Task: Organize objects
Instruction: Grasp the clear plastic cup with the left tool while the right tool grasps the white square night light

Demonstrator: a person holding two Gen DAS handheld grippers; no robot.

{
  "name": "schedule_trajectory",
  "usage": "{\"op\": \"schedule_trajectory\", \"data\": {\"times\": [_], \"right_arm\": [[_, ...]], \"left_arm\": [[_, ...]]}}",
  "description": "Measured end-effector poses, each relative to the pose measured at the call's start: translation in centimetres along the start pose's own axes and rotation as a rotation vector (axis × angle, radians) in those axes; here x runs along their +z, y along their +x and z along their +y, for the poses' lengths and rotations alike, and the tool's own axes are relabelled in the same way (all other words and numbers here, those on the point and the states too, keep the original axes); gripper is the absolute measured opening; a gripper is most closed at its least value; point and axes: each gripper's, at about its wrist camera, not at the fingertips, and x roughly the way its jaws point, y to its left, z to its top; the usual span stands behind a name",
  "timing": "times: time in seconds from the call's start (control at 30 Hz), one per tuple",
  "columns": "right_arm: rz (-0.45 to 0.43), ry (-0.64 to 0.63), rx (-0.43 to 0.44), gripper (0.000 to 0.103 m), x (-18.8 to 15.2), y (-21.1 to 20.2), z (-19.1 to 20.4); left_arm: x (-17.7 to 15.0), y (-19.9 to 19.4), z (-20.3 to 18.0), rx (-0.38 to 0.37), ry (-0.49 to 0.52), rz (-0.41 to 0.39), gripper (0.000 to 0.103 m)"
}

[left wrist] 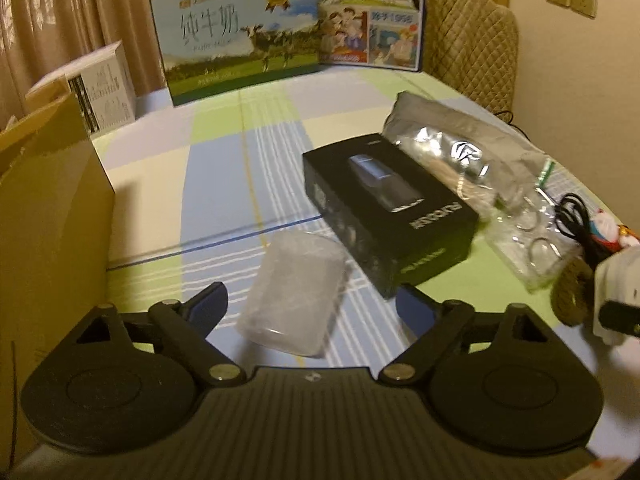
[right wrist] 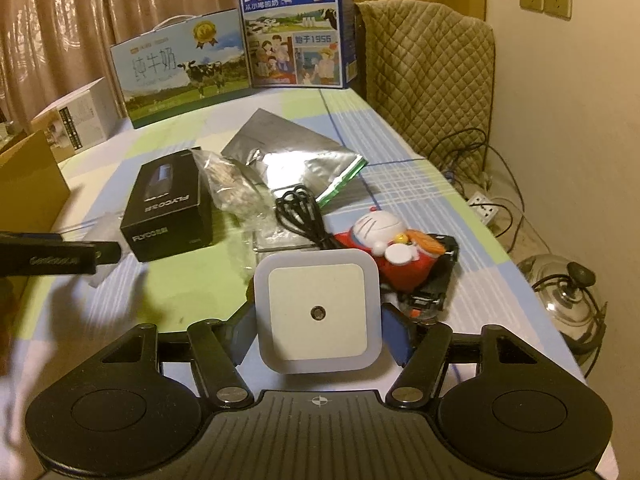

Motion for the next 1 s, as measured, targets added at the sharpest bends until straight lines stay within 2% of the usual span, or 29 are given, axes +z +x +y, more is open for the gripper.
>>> {"op": "schedule_trajectory", "data": {"times": [0.07,0.2,0.3,0.37,0.73,1.0], "right_arm": [[0.0,-0.001,0.009,0.062,0.0,0.0,0.2],[-0.004,0.006,0.018,0.062,0.1,-0.2,0.3],[0.001,0.006,0.02,0.062,0.2,-0.2,0.4],[0.004,0.006,0.021,0.062,0.2,-0.3,0.5],[-0.019,0.025,0.038,0.062,0.4,-1.2,0.8],[-0.071,0.002,0.066,0.062,1.1,-2.6,2.3]], "left_arm": [[0.2,0.6,0.2,0.004,0.001,0.016,0.072],[0.5,1.8,0.4,-0.009,0.024,0.05,0.071],[0.5,2.2,0.2,-0.011,0.036,0.064,0.061],[0.5,2.2,0.1,-0.017,0.036,0.072,0.047],[-1.0,0.2,-0.2,-0.05,-0.021,0.113,0.046],[-2.0,-3.0,-1.8,-0.043,0.009,0.08,0.046]]}}
